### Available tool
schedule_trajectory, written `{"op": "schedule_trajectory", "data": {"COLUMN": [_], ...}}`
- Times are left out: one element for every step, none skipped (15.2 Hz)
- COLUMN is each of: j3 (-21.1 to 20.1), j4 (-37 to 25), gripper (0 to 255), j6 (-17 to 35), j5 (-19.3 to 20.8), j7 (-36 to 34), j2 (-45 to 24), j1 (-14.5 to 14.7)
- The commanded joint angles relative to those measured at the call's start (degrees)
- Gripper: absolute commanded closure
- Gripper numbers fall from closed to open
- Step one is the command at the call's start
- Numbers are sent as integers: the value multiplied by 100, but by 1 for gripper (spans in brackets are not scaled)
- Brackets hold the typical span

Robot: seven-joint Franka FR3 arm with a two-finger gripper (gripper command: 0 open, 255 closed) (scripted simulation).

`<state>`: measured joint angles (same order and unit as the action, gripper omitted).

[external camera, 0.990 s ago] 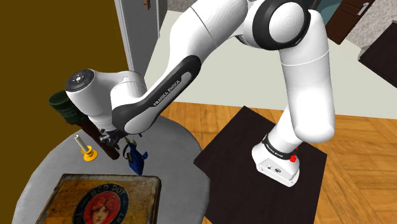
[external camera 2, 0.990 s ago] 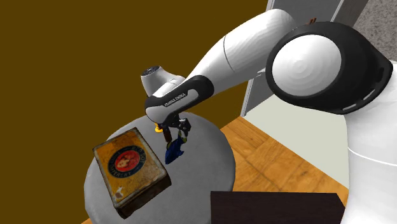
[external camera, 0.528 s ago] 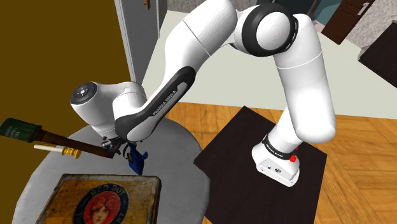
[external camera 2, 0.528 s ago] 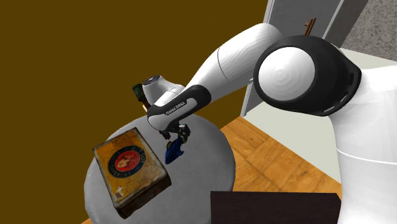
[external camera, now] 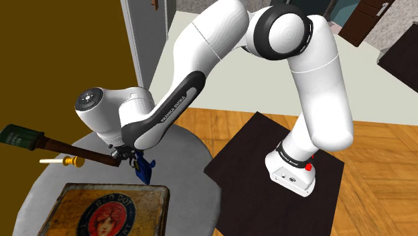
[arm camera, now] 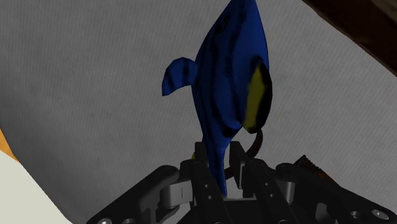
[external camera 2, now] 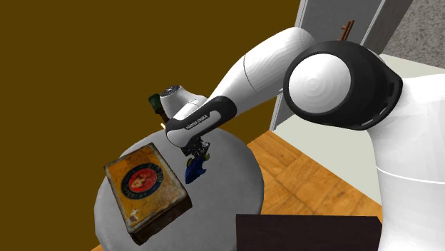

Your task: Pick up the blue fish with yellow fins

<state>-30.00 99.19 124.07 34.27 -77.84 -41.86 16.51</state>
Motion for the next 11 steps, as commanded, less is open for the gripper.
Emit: {"op": "schedule_trajectory", "data": {"j3": [-1, -1, 0, -25, -50, -75, -99, -124, -148, -171, -195], "j4": [2, 1, 5, 15, 23, 28, 33, 36, 38, 39, 39], "gripper": [255, 255, 255, 255, 255, 255, 255, 255, 255, 255, 255], "j6": [1, 0, 5, -36, -78, -121, -165, -208, -252, -297, -342], "j5": [-1, -1, 0, -30, -61, -91, -122, -153, -185, -216, -247], "j7": [0, 0, 5, 26, 46, 67, 89, 110, 132, 153, 175], "j2": [-2, -2, -1, 53, 107, 160, 213, 265, 317, 367, 418], "j1": [1, 2, -5, -22, -40, -57, -73, -90, -106, -122, -137]}}
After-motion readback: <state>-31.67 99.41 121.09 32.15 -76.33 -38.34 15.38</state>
